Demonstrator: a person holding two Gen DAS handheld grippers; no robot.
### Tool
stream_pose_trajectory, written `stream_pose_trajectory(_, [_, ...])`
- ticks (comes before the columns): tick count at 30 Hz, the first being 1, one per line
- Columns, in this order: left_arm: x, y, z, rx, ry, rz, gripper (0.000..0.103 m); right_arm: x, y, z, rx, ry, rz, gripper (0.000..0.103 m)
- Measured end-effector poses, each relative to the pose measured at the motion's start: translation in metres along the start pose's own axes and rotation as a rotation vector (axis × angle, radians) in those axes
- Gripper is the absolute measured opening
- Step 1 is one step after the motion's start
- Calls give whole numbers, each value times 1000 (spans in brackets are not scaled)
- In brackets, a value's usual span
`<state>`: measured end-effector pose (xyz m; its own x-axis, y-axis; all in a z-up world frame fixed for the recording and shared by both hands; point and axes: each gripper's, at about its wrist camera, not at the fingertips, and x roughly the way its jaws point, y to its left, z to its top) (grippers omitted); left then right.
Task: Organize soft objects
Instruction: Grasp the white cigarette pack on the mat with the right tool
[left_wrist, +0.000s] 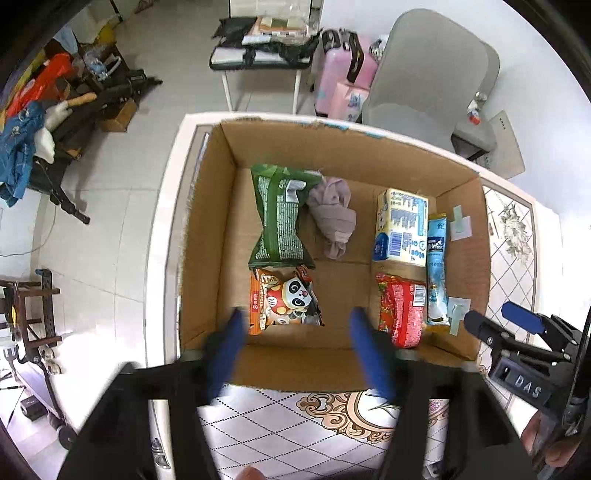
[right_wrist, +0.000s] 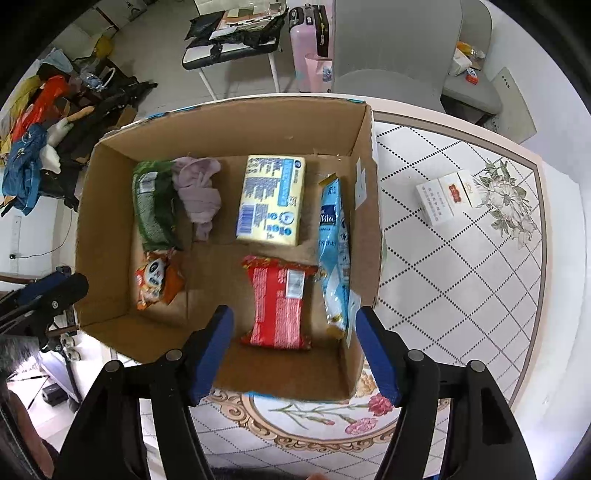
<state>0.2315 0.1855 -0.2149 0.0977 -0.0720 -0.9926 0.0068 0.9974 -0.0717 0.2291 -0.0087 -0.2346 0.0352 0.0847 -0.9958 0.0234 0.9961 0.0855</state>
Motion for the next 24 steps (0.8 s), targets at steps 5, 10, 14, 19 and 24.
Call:
stream_pose_trajectory(5, [-18,-2,-13,7,-69,35,96,-19,10,-18,0,-37,25,95])
stream_pose_trajectory(10, [-38,-4,-24,17,-132,53,100,-34,13,-34,25,-62,49,97])
stream_pose_trajectory(14, [-46,-8,-27,7,-154,46,100,-41,-5,-39,98,-80,83,97])
stream_pose_trajectory(19, [-36,-22,-21,11,-141,70,100,-41,-67,-31,297,-105,112,97])
stream_pose_trajectory(24, [1,-41,-1,-29,-79,70,100,-11,-152,-3,530,-73,152,97])
